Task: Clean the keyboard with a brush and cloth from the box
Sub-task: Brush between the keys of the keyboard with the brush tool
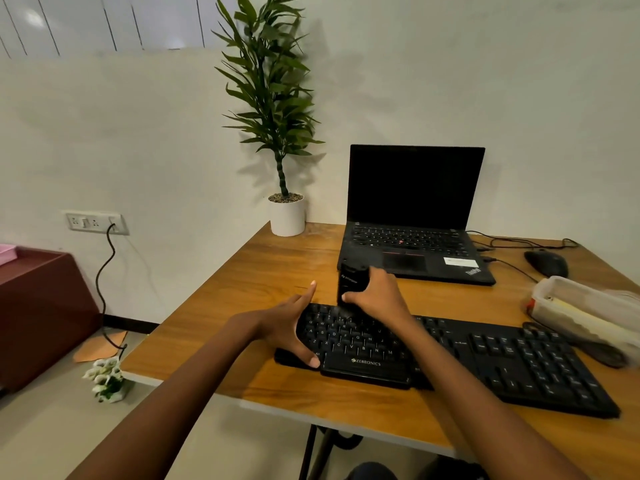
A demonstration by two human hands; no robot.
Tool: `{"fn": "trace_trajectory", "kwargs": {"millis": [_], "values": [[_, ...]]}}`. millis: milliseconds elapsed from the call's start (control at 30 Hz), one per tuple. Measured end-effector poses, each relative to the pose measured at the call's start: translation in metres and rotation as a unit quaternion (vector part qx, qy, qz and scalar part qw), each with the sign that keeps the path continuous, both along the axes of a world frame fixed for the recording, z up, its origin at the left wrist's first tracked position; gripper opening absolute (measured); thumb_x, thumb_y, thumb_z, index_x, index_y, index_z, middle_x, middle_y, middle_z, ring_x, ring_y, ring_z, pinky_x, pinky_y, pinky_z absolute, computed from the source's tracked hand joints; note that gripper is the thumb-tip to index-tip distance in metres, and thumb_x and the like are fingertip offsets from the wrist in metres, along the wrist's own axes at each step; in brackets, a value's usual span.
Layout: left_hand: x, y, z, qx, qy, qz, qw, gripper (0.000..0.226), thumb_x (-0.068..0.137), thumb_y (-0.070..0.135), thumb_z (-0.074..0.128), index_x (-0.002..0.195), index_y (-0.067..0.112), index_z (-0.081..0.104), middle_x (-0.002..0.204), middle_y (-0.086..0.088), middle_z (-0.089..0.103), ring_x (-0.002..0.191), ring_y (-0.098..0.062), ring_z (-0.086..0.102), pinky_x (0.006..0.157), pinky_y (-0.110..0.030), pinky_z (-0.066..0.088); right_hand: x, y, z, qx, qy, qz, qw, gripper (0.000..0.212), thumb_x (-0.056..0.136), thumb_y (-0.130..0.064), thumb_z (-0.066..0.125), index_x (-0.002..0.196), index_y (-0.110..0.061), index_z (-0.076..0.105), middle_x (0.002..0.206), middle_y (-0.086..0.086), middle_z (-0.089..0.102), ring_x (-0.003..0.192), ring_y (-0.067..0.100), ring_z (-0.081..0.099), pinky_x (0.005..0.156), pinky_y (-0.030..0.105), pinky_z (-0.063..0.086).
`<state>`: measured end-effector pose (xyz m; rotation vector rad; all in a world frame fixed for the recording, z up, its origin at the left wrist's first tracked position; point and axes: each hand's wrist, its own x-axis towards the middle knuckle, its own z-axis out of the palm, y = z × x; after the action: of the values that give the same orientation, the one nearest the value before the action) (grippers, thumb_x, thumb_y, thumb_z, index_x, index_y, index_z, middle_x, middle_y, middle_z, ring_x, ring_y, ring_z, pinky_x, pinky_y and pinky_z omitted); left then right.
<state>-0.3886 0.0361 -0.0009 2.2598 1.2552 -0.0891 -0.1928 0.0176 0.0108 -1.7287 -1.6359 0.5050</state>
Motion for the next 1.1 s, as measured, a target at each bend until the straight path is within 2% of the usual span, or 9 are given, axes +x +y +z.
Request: {"fn": "trace_trajectory", "kwargs": {"millis": [233, 400, 467, 567, 700, 800, 867, 967, 1100], "values": [[-0.001, -0.002, -0.005, 0.017, 0.001, 0.001, 1.000, 0.134, 0.069, 0.045, 0.080, 0.143, 0.027, -0.030, 0.158, -0.001, 0.000, 0.144, -0.024, 0.007, 0.117, -0.044, 0.016, 0.072, -0.023, 0.018, -0.065, -0.095, -0.117, 0.986, 0.044, 0.074, -0.021, 0.074, 0.110, -0.004, 0.056, 0.095, 0.009, 0.060, 0.080, 0.020, 0.055, 0.070, 0.033, 0.051], [0.001, -0.003, -0.001, 0.028, 0.014, -0.001, 0.999, 0.135, 0.068, 0.046, 0.080, 0.142, 0.025, -0.031, 0.158, -0.003, 0.002, 0.144, -0.025, 0.006, 0.117, -0.045, 0.015, -0.009, -0.020, 0.014, 0.007, 0.090, 0.011, 0.996, 0.041, 0.073, -0.015, 0.075, 0.110, -0.010, 0.059, 0.104, 0.005, 0.065, 0.089, 0.013, 0.059, 0.070, 0.020, 0.046], [-0.001, -0.005, 0.000, 0.028, 0.019, -0.001, 0.999, 0.136, 0.067, 0.050, 0.079, 0.141, 0.024, -0.032, 0.157, -0.003, 0.004, 0.144, -0.025, 0.006, 0.117, -0.046, 0.016, -0.028, -0.019, 0.000, 0.025, 0.092, 0.012, 0.995, 0.039, 0.072, -0.020, 0.076, 0.107, -0.012, 0.061, 0.103, 0.004, 0.067, 0.086, 0.013, 0.060, 0.065, 0.018, 0.044], [-0.003, -0.008, -0.002, 0.037, 0.024, 0.001, 0.999, 0.143, 0.056, 0.066, 0.075, 0.143, 0.023, -0.030, 0.157, -0.002, 0.006, 0.143, -0.026, 0.004, 0.117, -0.048, 0.015, -0.010, -0.024, -0.005, -0.001, 0.068, -0.019, 0.998, 0.041, 0.073, -0.020, 0.076, 0.109, -0.010, 0.060, 0.105, 0.007, 0.066, 0.083, 0.014, 0.058, 0.067, 0.021, 0.045], [-0.004, -0.007, -0.005, 0.036, 0.019, 0.003, 0.999, 0.140, 0.060, 0.065, 0.075, 0.144, 0.023, -0.028, 0.157, -0.003, 0.004, 0.143, -0.026, 0.004, 0.115, -0.048, 0.013, 0.048, -0.044, 0.003, -0.047, -0.023, -0.059, 0.997, 0.046, 0.075, -0.016, 0.074, 0.116, -0.007, 0.055, 0.101, 0.007, 0.062, 0.078, 0.013, 0.051, 0.055, 0.017, 0.039], [-0.004, -0.008, -0.005, 0.034, 0.017, 0.001, 0.999, 0.147, 0.040, 0.078, 0.061, 0.144, 0.024, -0.028, 0.157, -0.002, 0.004, 0.142, -0.026, 0.005, 0.115, -0.048, 0.013, 0.067, -0.051, 0.018, -0.059, -0.099, -0.086, 0.990, 0.046, 0.073, -0.021, 0.076, 0.113, -0.008, 0.056, 0.105, 0.009, 0.064, 0.081, 0.019, 0.055, 0.065, 0.029, 0.048], [-0.004, -0.009, -0.005, 0.029, 0.013, 0.003, 0.999, 0.154, 0.033, 0.084, 0.060, 0.144, 0.024, -0.028, 0.157, -0.001, 0.005, 0.142, -0.026, 0.005, 0.115, -0.048, 0.013, 0.054, -0.044, 0.028, -0.038, -0.098, -0.048, 0.993, 0.046, 0.072, -0.020, 0.076, 0.112, -0.009, 0.057, 0.105, 0.008, 0.064, 0.084, 0.018, 0.055, 0.068, 0.026, 0.047], [-0.005, -0.008, -0.009, 0.032, 0.009, 0.005, 0.999, 0.155, 0.032, 0.087, 0.061, 0.145, 0.025, -0.027, 0.156, 0.001, 0.009, 0.142, -0.025, 0.004, 0.116, -0.048, 0.013, 0.007, -0.036, 0.027, -0.023, 0.030, 0.089, 0.995, 0.050, 0.071, -0.016, 0.078, 0.116, -0.011, 0.056, 0.106, 0.001, 0.063, 0.093, 0.013, 0.058, 0.065, 0.015, 0.042], [-0.007, -0.006, -0.009, 0.035, 0.009, 0.002, 0.999, 0.158, 0.027, 0.096, 0.051, 0.147, 0.024, -0.023, 0.155, 0.000, 0.012, 0.143, -0.026, 0.003, 0.116, -0.046, 0.013, -0.011, -0.033, 0.009, -0.035, 0.024, 0.147, 0.988, 0.052, 0.069, -0.016, 0.079, 0.117, -0.014, 0.057, 0.114, 0.005, 0.064, 0.104, 0.017, 0.059, 0.082, 0.023, 0.045]]}}
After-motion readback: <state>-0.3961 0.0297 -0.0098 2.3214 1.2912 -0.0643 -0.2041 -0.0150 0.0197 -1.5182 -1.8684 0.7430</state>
